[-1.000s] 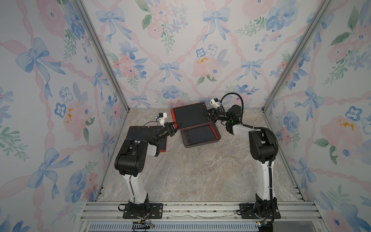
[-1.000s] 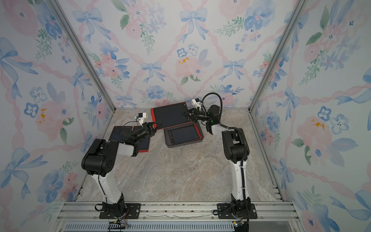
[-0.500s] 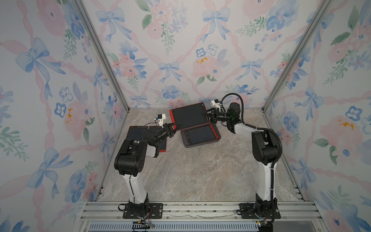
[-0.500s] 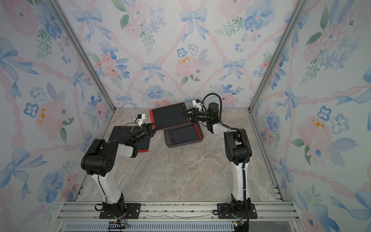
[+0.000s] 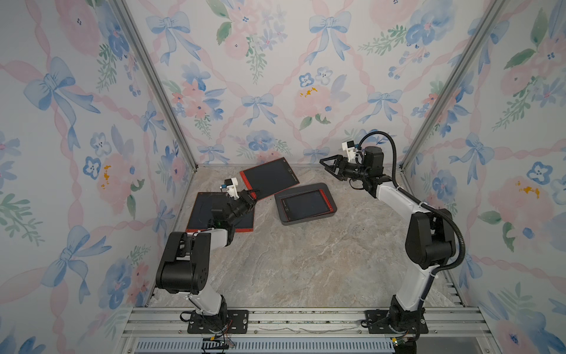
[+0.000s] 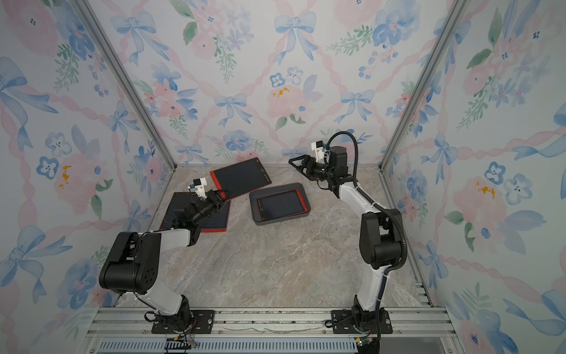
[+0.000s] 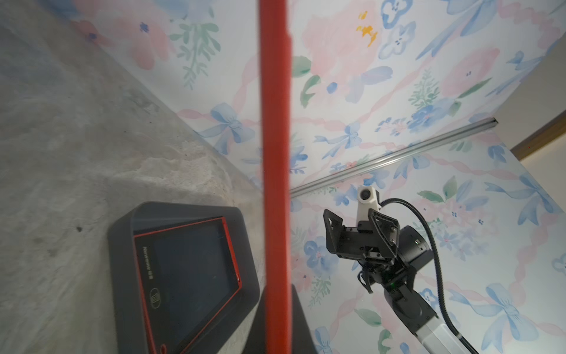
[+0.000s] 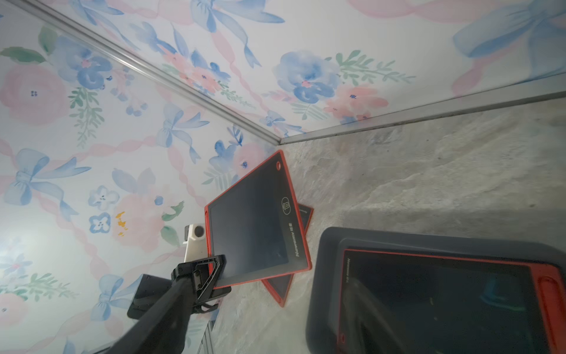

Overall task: Take out the writing tablet from the storage box
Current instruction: Place the writing tablet at the corner of the board.

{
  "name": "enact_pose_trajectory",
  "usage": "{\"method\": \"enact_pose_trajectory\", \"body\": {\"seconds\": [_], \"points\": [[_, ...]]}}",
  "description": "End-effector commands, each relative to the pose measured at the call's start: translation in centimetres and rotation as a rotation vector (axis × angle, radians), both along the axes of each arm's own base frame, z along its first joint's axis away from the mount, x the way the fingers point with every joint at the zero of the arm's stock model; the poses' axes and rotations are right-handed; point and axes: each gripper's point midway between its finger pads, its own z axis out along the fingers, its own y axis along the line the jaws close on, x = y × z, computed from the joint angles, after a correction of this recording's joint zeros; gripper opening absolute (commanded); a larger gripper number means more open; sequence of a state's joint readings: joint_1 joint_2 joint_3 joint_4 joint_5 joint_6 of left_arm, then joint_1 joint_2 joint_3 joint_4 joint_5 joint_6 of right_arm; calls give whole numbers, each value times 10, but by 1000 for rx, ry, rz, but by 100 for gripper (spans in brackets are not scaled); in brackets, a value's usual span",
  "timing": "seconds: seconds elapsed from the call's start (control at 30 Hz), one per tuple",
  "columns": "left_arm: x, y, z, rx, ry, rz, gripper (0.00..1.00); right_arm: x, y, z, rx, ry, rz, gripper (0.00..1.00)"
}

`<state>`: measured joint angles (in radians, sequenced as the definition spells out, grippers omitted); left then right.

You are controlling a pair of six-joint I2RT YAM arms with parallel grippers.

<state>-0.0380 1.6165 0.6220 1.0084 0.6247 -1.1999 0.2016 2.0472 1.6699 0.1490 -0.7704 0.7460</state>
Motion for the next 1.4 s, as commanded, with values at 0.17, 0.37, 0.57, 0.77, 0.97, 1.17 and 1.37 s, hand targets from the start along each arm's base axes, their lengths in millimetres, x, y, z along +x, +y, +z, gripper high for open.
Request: {"method": "enact_pose_trajectory", "body": {"seconds": [0.17,0.37,0.57,0.77,0.97,1.17,1.37], "points": [[-25,68,-29,27,110,246,0,-1,-30,-25,-327,-7,-180,85],[-71,113,-16,-45,78,402,0,7,-17,-39,-295,29,-157,85],[-112,163,-19,111,188,670,0,10,-5,-44,-289,36,-127,85],[-147,190,-31,119,284,776,0,13,2,-49,-275,47,-104,85],[-184,208,-48,96,330,926,0,13,4,-55,-289,58,-90,84],[-218,215,-48,127,372,1014,0,18,10,-65,-284,90,-75,84],[-233,198,-66,97,423,980,0,26,22,-72,-287,103,-52,84]]}}
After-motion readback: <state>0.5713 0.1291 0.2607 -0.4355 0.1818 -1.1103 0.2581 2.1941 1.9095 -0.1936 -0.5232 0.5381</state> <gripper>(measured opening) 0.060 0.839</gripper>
